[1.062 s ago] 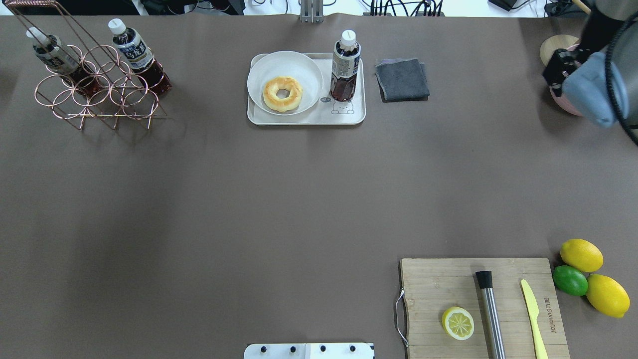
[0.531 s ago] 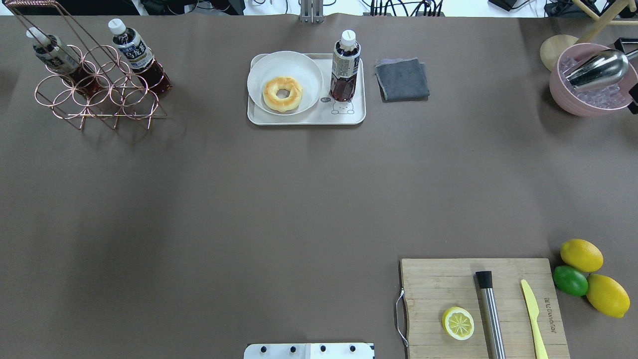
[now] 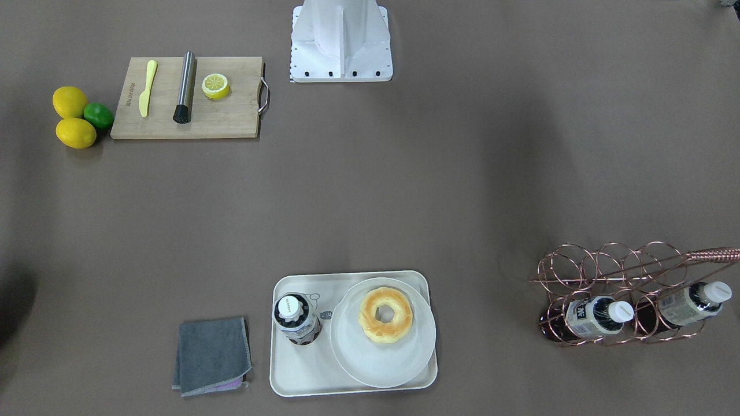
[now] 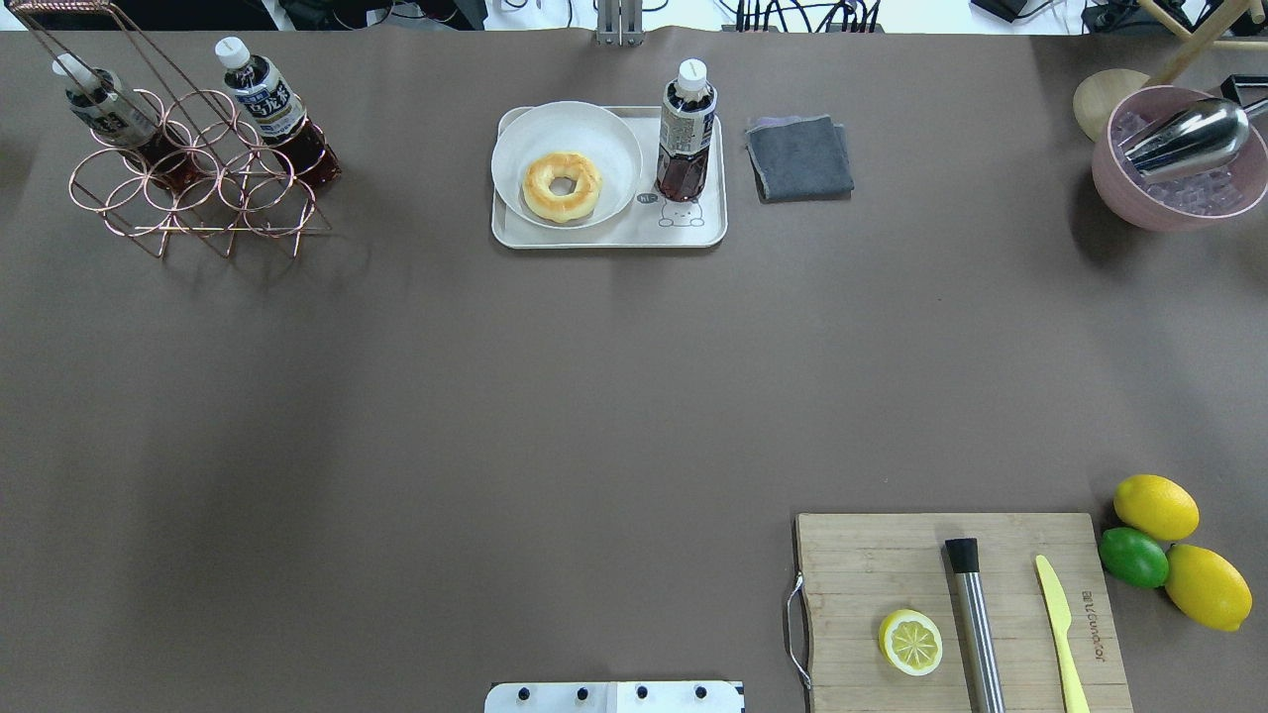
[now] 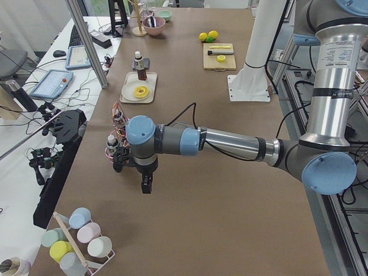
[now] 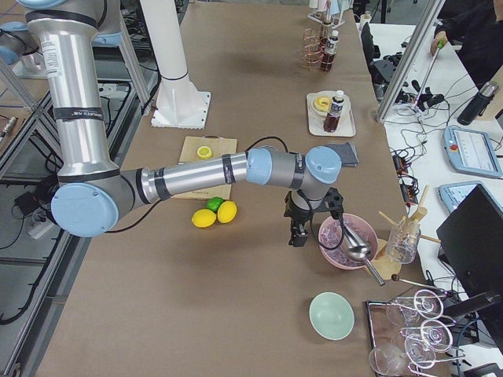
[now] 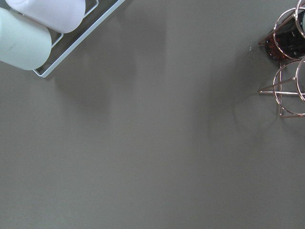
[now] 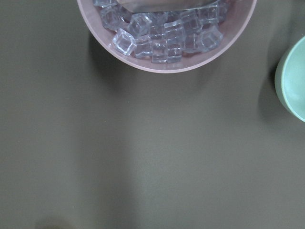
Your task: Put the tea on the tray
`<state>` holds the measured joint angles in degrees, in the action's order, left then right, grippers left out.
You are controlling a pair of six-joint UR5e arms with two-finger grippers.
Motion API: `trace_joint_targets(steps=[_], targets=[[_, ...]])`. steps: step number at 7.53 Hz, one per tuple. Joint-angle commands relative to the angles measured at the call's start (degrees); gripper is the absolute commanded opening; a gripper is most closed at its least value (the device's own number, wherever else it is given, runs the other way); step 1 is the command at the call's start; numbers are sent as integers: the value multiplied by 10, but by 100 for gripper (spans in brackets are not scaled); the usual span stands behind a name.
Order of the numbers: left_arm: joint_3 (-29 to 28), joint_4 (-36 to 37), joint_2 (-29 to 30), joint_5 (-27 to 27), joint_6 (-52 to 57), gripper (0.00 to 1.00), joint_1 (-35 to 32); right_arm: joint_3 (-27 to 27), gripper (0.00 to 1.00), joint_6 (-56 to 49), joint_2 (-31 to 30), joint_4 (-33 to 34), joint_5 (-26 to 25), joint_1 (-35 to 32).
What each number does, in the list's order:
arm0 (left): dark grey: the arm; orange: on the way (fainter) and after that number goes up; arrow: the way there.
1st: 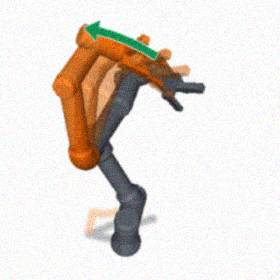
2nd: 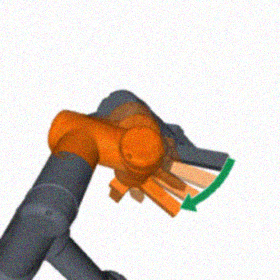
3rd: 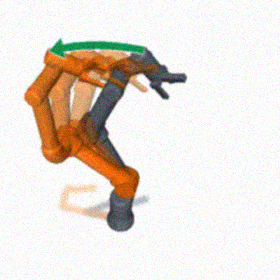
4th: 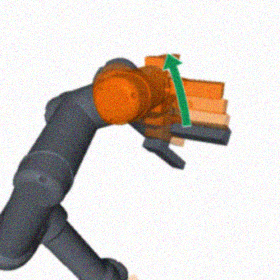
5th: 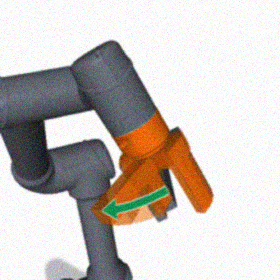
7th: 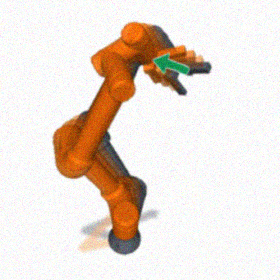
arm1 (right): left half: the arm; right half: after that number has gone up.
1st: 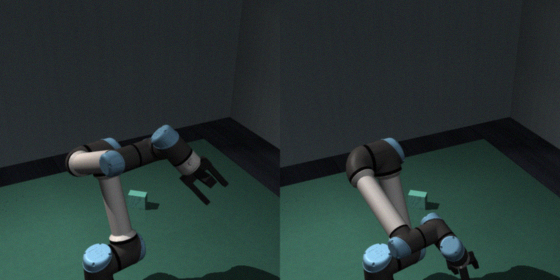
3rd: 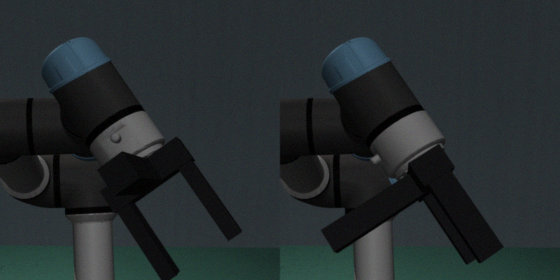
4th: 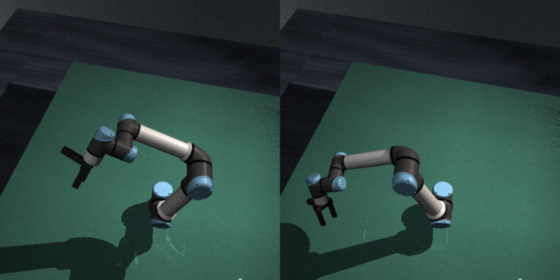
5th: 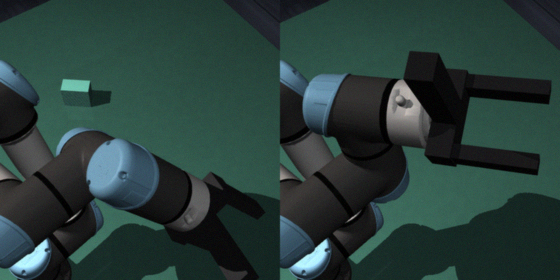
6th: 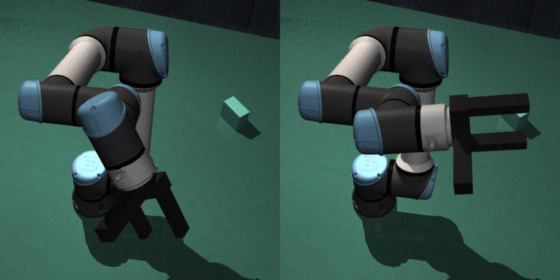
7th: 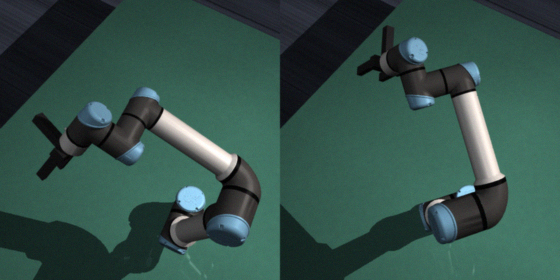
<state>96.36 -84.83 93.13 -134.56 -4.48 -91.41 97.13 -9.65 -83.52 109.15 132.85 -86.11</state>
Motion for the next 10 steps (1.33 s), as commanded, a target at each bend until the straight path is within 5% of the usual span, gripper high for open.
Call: trace_joint_targets(steps=[1,10], targets=[[-1,0,-1,0,0,98,0,-4,100,-14,-8,0,0,-19],[-2,1,7,0,-1,98,0,-5,100,-8,1,-1,1,-20]])
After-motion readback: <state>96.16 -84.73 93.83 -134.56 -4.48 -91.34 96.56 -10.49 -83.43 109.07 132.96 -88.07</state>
